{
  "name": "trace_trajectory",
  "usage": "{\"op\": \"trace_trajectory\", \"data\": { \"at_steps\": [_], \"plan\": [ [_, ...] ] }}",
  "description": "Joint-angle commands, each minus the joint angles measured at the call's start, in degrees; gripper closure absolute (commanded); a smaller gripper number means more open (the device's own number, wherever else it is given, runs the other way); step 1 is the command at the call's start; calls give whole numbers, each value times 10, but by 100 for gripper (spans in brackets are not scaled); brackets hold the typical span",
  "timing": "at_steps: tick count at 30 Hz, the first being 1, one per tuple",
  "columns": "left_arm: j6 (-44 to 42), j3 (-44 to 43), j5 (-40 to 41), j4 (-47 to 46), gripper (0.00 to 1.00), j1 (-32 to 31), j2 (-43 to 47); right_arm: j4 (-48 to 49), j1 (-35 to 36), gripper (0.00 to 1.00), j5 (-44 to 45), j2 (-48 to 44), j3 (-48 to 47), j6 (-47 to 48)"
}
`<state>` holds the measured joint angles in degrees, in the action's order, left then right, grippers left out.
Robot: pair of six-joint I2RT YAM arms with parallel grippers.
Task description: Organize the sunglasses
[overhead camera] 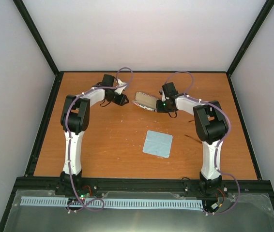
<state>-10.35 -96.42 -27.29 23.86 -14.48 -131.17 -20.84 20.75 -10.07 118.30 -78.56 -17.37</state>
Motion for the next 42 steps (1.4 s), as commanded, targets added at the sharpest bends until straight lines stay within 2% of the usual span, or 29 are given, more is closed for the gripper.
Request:
{"op": "trace_trajectory", "data": {
  "at_steps": [1,16,20,23,24,27,30,34,38,40,42],
  "plan": [
    [10,11,-4,-3,62,1,27,-6,-3,90,10,20,-28,14],
    [16,72,43,-27,58,1,87,-19,-23,87,12,37,-56,32],
    [18,91,86,-37,48,1,127,-22,-22,75,28,-22,-21,29],
    [8,107,92,-32,47,1,176,-36,-22,59,51,-97,19,31],
    [2,110,76,-24,48,1,195,-39,-22,56,58,-124,40,33],
    [-37,129,-29,16,54,1,250,-57,-21,59,57,-199,96,39],
    [-78,160,-123,47,54,-2,305,-66,-15,62,37,-260,173,32],
    [-101,200,-129,49,55,-16,336,-64,-5,62,34,-306,258,12],
    [-101,217,-136,49,55,-19,331,-65,-4,63,45,-314,295,3],
    [-100,221,-137,48,55,-19,327,-67,-3,72,54,-319,307,-1],
    [-100,223,-136,45,55,-20,325,-73,-2,74,63,-323,316,-3]
  ]
}}
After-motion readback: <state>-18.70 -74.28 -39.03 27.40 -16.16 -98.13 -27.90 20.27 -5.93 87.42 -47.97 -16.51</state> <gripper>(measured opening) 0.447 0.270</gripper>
